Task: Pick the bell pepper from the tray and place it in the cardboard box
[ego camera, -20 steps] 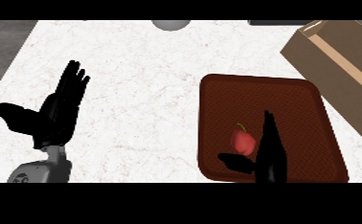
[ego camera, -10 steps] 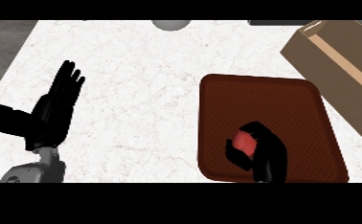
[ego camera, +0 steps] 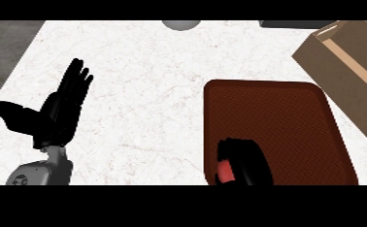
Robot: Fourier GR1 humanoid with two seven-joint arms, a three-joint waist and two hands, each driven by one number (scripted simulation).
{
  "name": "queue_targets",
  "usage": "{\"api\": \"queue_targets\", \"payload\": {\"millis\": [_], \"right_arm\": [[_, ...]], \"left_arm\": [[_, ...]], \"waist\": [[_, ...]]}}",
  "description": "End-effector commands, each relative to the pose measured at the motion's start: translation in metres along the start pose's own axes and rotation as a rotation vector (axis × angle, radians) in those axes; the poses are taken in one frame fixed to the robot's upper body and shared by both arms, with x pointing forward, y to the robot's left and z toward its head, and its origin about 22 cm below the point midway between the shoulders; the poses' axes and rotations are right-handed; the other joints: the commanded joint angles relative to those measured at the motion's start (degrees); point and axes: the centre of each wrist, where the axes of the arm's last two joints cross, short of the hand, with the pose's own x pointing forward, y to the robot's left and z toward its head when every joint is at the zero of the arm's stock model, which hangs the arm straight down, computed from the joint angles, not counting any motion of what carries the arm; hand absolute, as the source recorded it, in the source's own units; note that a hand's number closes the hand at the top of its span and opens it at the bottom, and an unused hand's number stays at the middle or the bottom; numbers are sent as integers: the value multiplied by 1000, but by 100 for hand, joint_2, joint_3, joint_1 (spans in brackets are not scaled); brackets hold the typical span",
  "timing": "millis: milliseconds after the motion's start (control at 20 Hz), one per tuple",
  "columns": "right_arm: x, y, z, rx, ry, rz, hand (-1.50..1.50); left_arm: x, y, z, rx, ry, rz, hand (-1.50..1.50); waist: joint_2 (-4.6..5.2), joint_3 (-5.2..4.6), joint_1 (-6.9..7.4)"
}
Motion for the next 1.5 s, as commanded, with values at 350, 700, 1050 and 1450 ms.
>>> {"api": "queue_targets", "payload": {"millis": [350,700,1050,1450], "right_arm": [[-5,-87,30,-15,-453,213,150],[18,-158,53,-246,-361,-77,150],[1,-202,62,-483,-149,-128,150],[-52,-261,28,-471,-16,-151,150]], "left_arm": [[-1,-3,1,27,-5,7,0],[-4,7,10,42,8,-4,0],[8,21,-6,46,-3,-2,0],[6,15,-4,22,6,-6,0]], "waist": [[-25,5,-256],[-26,4,-247],[-16,5,-285],[-10,5,-225]]}}
